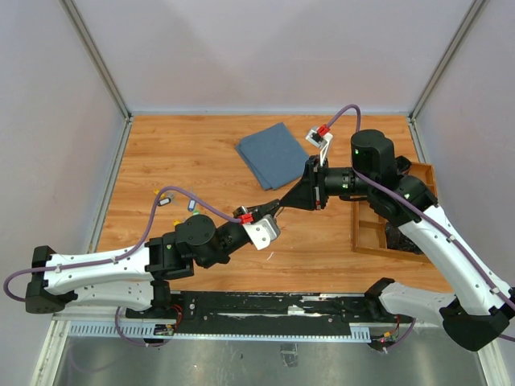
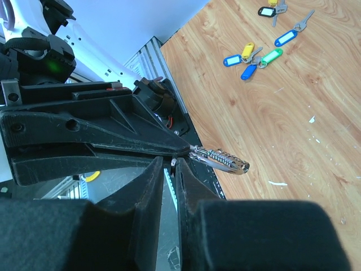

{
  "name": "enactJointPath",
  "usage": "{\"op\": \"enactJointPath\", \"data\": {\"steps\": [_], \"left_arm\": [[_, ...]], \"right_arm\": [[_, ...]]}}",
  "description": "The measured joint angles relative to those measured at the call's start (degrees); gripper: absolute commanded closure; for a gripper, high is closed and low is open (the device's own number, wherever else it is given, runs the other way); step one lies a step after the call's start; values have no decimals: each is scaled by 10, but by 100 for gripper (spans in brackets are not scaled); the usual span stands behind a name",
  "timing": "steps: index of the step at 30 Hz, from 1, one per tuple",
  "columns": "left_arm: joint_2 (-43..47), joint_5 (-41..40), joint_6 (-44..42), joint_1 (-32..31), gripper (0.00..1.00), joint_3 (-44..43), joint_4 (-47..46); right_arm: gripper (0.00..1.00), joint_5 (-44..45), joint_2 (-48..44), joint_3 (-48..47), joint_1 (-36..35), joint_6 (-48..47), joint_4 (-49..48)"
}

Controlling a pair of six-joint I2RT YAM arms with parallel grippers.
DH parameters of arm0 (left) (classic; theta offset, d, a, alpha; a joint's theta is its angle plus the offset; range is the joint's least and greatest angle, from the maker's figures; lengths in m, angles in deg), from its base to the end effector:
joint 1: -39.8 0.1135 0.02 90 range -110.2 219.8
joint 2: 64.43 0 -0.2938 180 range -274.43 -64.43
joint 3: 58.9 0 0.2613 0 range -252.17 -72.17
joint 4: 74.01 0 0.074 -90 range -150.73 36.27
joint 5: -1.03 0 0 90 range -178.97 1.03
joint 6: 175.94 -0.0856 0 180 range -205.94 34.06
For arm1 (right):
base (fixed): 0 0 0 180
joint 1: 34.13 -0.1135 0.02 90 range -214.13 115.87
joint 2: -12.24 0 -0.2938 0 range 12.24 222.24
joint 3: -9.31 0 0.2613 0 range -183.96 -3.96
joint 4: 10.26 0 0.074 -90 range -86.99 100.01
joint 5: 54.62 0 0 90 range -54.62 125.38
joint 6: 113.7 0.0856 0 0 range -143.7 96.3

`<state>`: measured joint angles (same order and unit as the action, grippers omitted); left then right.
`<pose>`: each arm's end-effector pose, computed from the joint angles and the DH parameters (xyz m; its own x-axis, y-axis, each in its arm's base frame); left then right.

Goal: Put the keys on the keyring

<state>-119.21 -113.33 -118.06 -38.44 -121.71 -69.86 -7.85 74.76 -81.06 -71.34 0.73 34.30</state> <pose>0.0877 -0.2483 0.4003 0.4413 0.2568 -0.8598 0.6770 0.5337 0.5068 0.1605 0.1955 0.4570 -0.6068 -0.0824 -0.7906 -0.7821 0.2390 0.5754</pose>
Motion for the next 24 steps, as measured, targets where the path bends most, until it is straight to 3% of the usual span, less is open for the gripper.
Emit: {"op": "enactJointPath", "data": {"steps": [6, 8, 14, 24], "left_arm": [[0, 0, 0, 0, 100, -1, 0], [0, 0, 0, 0, 98, -1, 0], [-1, -1, 0, 0, 80, -1, -1], [-1, -9, 0, 0, 81, -1, -12]], "right_arm": [[99, 4, 0, 0, 0, 0, 0], [99, 5, 1, 0, 0, 0, 0], [100, 8, 1, 0, 0, 0, -2], [100, 6, -1, 0, -1, 12, -15]]}}
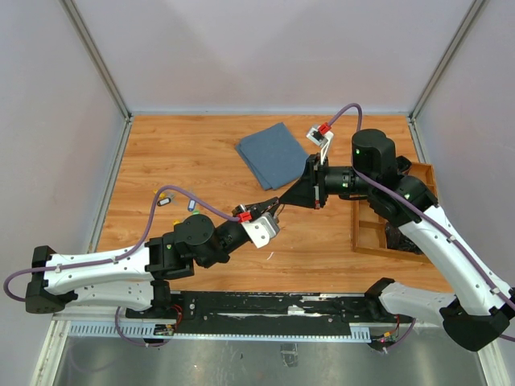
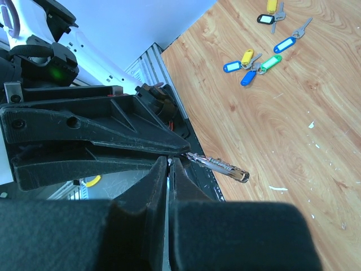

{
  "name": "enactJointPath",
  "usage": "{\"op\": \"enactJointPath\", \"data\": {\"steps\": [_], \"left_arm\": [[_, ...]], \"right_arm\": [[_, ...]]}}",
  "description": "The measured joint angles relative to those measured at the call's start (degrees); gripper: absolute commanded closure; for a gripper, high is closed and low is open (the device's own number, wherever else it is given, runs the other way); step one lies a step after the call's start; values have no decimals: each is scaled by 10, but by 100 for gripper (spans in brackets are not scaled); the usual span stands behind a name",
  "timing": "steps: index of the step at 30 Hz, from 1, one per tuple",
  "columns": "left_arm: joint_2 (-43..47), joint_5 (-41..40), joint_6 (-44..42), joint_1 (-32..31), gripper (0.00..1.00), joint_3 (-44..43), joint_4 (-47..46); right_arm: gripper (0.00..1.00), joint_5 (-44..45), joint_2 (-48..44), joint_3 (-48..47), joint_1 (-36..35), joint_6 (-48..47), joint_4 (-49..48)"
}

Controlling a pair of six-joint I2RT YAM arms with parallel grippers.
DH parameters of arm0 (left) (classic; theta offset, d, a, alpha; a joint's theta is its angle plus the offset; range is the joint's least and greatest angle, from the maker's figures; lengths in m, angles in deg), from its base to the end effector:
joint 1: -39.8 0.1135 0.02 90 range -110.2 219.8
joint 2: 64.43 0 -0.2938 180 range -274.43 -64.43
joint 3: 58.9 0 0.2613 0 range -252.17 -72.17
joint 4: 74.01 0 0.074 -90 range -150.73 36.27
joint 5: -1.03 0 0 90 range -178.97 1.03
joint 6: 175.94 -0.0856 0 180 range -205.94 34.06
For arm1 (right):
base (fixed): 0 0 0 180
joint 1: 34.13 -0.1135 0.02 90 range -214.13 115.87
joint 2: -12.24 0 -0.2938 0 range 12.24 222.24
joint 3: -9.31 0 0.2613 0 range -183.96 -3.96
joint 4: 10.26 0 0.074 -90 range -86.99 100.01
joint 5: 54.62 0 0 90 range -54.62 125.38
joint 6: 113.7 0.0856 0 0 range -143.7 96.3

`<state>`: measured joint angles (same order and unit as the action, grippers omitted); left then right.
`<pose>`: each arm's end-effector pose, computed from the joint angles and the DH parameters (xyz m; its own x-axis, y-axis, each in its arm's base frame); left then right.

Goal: Put the keys on the keyring

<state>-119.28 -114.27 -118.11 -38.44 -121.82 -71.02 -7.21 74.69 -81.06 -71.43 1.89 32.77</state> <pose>0.0889 -0.2474 0.4038 0.4403 0.2466 -0.8633 0.6662 0.5549 0.4983 0.1616 0.1959 0.4606 -0.6042 -0.0605 -0.7945 -0.7816 0.2393 0.5761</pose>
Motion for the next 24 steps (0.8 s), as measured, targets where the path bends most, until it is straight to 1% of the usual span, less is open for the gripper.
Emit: {"op": "enactJointPath", "data": {"steps": [7, 20, 22, 24], "left_arm": [[0, -5, 0, 0, 79, 0, -2], [1, -6, 0, 0, 79, 0, -6], [1, -6, 0, 0, 81, 0, -6], [1, -7, 0, 0, 86, 0, -6]], "right_arm": [[100, 0, -2, 0, 0, 2, -1], [100, 0, -4, 0, 0, 2, -3], [99, 0, -4, 0, 0, 2, -3], [100, 0, -4, 0, 0, 2, -4]]}}
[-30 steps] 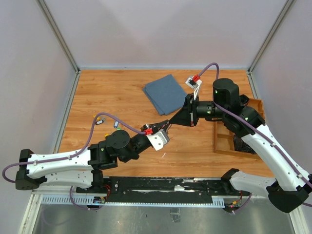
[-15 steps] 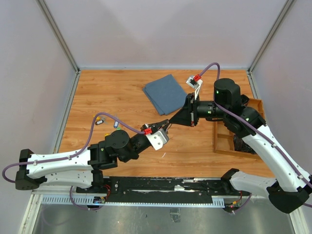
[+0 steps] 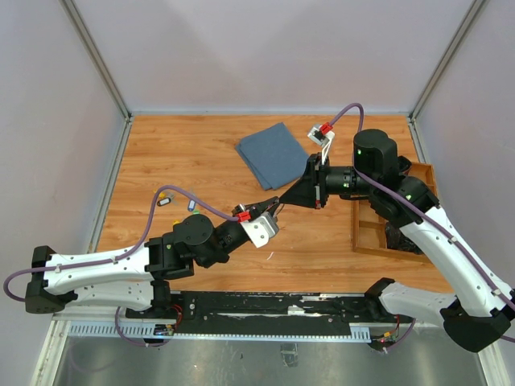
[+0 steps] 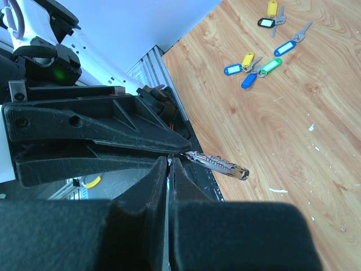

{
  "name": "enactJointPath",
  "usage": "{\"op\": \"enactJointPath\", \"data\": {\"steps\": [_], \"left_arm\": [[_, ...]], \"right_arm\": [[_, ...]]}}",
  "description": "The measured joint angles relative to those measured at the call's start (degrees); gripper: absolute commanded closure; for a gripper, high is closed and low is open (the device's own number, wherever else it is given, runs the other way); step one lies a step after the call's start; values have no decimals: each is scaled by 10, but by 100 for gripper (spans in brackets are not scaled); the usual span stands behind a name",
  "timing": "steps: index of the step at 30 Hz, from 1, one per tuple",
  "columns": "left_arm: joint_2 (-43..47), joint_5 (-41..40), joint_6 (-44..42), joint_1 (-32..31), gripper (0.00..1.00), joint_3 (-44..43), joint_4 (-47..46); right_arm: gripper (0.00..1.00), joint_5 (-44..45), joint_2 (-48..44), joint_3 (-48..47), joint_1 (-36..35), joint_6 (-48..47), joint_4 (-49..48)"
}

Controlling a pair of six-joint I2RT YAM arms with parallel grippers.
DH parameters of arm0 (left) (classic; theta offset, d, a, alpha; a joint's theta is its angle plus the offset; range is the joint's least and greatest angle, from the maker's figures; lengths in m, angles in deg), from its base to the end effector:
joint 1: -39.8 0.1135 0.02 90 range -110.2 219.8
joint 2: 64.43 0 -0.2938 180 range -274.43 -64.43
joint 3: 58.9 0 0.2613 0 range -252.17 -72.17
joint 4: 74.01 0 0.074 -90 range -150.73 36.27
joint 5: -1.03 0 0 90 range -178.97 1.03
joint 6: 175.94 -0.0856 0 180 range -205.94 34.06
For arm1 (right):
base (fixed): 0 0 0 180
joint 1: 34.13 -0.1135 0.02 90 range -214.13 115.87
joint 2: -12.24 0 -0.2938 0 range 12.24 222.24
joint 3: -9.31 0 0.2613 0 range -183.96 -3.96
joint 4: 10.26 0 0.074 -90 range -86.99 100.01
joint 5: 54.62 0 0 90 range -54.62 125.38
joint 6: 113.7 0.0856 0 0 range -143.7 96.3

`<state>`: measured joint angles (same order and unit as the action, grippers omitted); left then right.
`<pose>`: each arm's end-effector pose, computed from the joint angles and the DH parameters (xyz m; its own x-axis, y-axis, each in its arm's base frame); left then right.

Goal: Put the keys on the keyring

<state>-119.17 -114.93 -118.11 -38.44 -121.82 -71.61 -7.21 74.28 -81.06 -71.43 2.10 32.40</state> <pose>0.0895 -0.2462 0.4058 0.4388 0.2411 -0.8656 0.6590 0.5685 0.4924 0.1598 0.1946 0.4631 -0.5984 -0.0531 -0.7994 -0.7856 0.2348 0.5725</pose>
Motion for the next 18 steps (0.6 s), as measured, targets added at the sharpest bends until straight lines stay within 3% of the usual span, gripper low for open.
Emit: {"op": "enactJointPath", "data": {"steps": [3, 8, 12, 18], "left_arm": [[0, 0, 0, 0, 98, 0, 0], [0, -1, -1, 0, 100, 0, 0], [0, -1, -2, 0, 99, 0, 0], [0, -15, -10, 0, 100, 0, 7]], "right_arm": [[100, 0, 0, 0, 0, 0, 0], [99, 1, 0, 0, 0, -1, -1], [71, 5, -2, 0, 0, -5, 2], [61, 42, -17, -13, 1, -33, 31]]}}
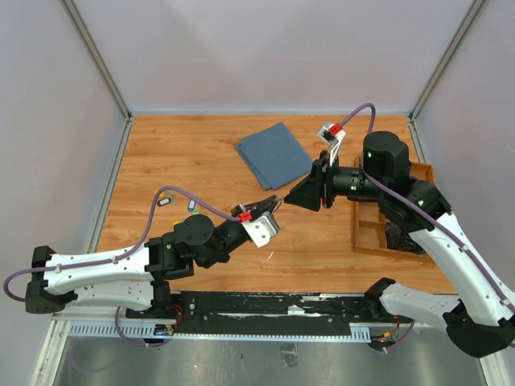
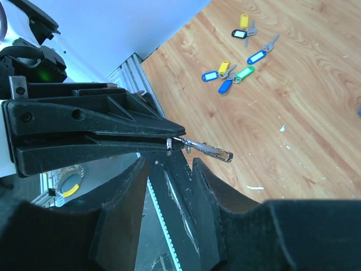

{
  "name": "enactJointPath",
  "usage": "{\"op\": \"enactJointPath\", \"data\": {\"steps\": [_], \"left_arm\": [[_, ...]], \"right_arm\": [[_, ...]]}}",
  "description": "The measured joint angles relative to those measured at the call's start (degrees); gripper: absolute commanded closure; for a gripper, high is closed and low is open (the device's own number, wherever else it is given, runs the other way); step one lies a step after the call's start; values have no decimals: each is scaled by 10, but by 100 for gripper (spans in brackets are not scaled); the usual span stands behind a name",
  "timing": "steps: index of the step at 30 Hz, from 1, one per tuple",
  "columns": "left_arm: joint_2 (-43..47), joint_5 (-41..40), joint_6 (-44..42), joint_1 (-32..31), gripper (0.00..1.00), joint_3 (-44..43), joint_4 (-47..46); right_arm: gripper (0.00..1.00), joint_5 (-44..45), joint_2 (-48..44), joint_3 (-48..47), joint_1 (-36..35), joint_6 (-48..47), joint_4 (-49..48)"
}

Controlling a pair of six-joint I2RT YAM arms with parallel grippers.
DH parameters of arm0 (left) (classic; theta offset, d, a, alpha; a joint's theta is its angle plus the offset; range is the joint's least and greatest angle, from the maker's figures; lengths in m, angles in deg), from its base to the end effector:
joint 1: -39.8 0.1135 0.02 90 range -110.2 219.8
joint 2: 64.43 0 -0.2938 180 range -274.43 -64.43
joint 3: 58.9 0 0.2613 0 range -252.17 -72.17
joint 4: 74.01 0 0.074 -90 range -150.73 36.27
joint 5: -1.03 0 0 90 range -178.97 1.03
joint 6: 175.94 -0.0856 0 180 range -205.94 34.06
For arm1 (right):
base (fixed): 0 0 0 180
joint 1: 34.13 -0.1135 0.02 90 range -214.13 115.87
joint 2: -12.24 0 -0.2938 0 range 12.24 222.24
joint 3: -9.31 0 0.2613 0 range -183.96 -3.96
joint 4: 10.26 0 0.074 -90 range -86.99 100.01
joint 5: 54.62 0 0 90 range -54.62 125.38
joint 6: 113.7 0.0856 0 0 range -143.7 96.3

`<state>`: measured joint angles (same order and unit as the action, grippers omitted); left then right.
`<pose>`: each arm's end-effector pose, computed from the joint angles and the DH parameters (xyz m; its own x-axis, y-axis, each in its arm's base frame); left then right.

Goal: Put the keys on the keyring

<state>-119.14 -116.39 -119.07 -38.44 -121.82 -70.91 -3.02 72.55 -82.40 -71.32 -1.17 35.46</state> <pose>0.0912 -0.2448 0.4040 0.4391 0.2713 -0.8565 0.6395 0.5752 0.5100 0.1544 0.1839 0.4700 -0.5472 -0.0383 -0.8361 -0.8049 0.2979 0.5132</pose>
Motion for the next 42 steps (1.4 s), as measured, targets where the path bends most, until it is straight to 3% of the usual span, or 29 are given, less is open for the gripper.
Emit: {"op": "enactJointPath", "data": {"steps": [16, 30, 35, 42], "left_arm": [[-2, -4, -16, 0, 100, -1, 33], [-3, -14, -31, -2, 100, -9, 75], [-16, -78, -85, -59, 100, -12, 62], [-53, -182, -228, -158, 99, 30, -53]], "right_arm": [[52, 57, -12, -7, 1, -37, 36], [49, 162, 3, -6, 3, -57, 65], [49, 191, 3, -3, 3, -69, 79], [49, 245, -22, 6, 7, -98, 95]]}}
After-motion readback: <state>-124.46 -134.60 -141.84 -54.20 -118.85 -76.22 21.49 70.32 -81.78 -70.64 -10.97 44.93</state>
